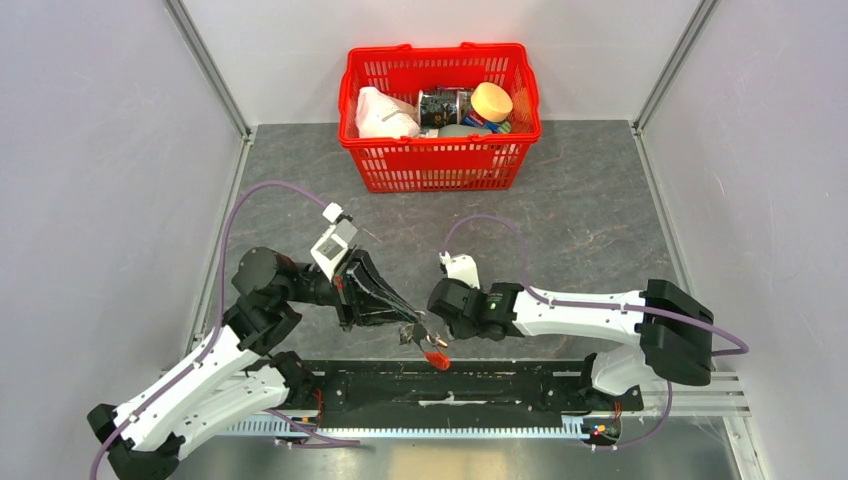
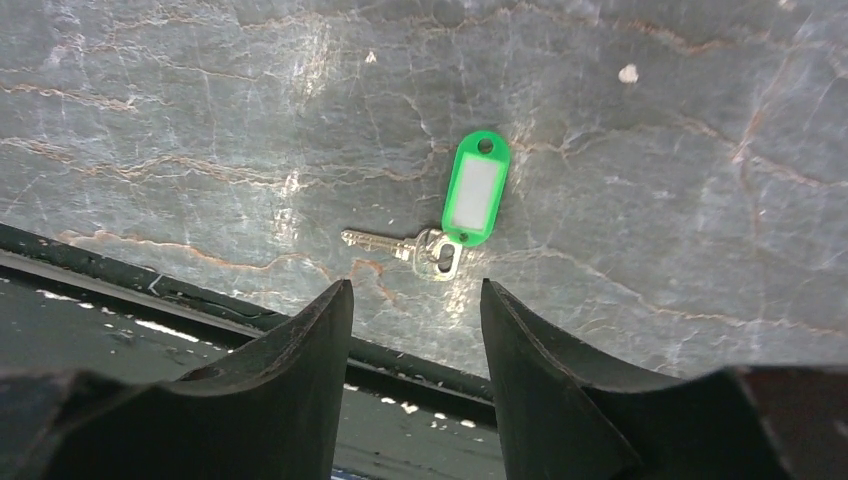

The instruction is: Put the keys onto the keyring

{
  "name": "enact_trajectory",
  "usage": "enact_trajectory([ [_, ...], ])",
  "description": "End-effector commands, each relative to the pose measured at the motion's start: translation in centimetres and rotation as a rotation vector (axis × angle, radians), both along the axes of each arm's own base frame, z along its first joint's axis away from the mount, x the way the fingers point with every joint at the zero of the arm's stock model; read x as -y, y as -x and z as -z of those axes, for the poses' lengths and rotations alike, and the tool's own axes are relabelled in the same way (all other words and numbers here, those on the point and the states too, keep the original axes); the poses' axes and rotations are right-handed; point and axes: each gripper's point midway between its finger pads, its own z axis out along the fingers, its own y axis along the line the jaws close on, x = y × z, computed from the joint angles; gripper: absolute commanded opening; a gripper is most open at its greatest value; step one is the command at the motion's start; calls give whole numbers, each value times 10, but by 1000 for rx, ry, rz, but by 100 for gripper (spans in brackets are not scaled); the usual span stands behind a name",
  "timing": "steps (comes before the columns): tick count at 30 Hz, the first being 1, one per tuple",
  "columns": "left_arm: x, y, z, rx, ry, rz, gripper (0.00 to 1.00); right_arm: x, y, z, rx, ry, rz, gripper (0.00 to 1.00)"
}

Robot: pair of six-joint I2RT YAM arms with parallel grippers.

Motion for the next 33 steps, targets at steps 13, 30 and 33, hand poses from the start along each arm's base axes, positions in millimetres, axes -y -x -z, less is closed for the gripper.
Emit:
enact_trajectory([
  [13,-10,13,-19,105,40,17,2,4,8,34,-85,14,173,47],
  [30,-7,10,-13,99,40,22,2,2,-13,34,-63,10,199,38],
  [33,-7,10,-12,101,40,23,2,-5,-13,35,-75,3,191,39],
])
